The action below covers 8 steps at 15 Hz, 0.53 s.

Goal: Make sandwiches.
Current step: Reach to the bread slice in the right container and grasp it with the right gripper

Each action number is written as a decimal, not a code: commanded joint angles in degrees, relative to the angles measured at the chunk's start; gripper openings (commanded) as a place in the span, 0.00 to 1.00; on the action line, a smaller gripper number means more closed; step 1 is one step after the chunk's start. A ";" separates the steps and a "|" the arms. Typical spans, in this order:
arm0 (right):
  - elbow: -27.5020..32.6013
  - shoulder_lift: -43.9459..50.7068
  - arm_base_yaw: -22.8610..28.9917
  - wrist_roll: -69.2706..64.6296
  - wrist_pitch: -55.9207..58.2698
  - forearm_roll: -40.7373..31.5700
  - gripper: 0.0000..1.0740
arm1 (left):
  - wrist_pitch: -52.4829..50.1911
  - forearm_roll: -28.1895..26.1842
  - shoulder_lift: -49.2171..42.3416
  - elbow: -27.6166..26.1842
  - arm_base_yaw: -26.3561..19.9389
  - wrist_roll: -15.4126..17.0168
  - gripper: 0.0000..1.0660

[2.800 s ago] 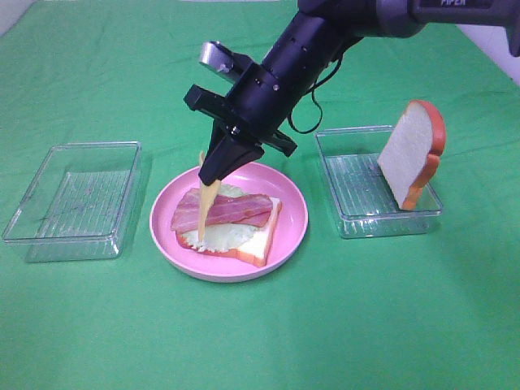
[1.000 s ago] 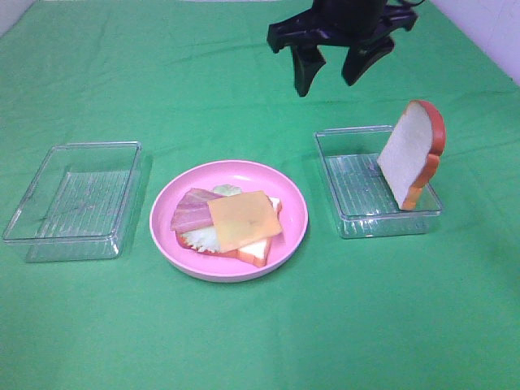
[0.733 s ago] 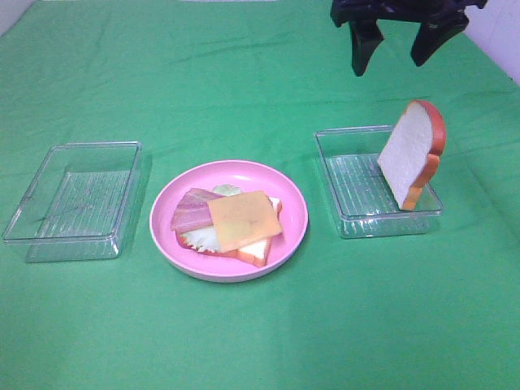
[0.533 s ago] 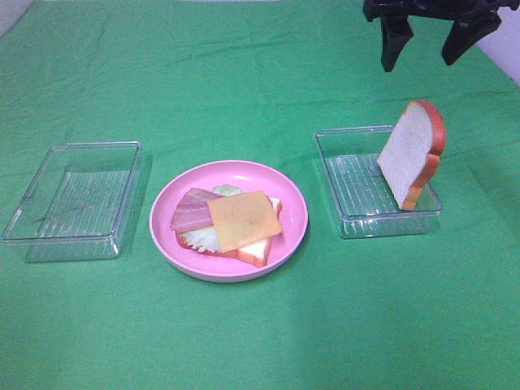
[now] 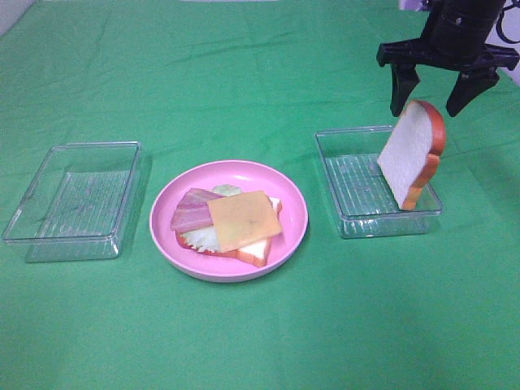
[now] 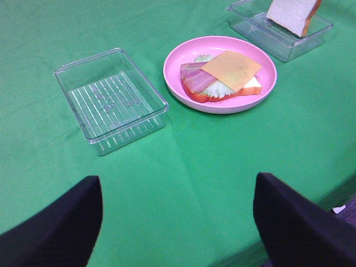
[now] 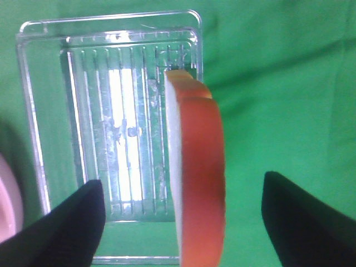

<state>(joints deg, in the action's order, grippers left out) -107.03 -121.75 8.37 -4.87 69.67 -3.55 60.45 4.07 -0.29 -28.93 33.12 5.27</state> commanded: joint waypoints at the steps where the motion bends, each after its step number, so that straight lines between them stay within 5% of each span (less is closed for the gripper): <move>1: 0.00 -1.95 -0.17 0.17 4.13 1.49 0.68 | -0.57 -0.40 -1.15 0.34 0.06 0.00 0.68; 4: 0.00 -4.13 -0.17 0.23 4.13 1.49 0.61 | -0.57 -0.40 -1.15 0.34 0.06 0.00 0.68; 8: 0.00 -4.35 -0.17 0.23 4.13 1.49 0.24 | -0.57 -0.40 -1.15 0.34 0.06 0.00 0.68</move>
<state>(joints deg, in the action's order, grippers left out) -107.03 -126.11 8.37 -4.87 69.67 -2.69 60.45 4.07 -0.29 -28.93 33.12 5.27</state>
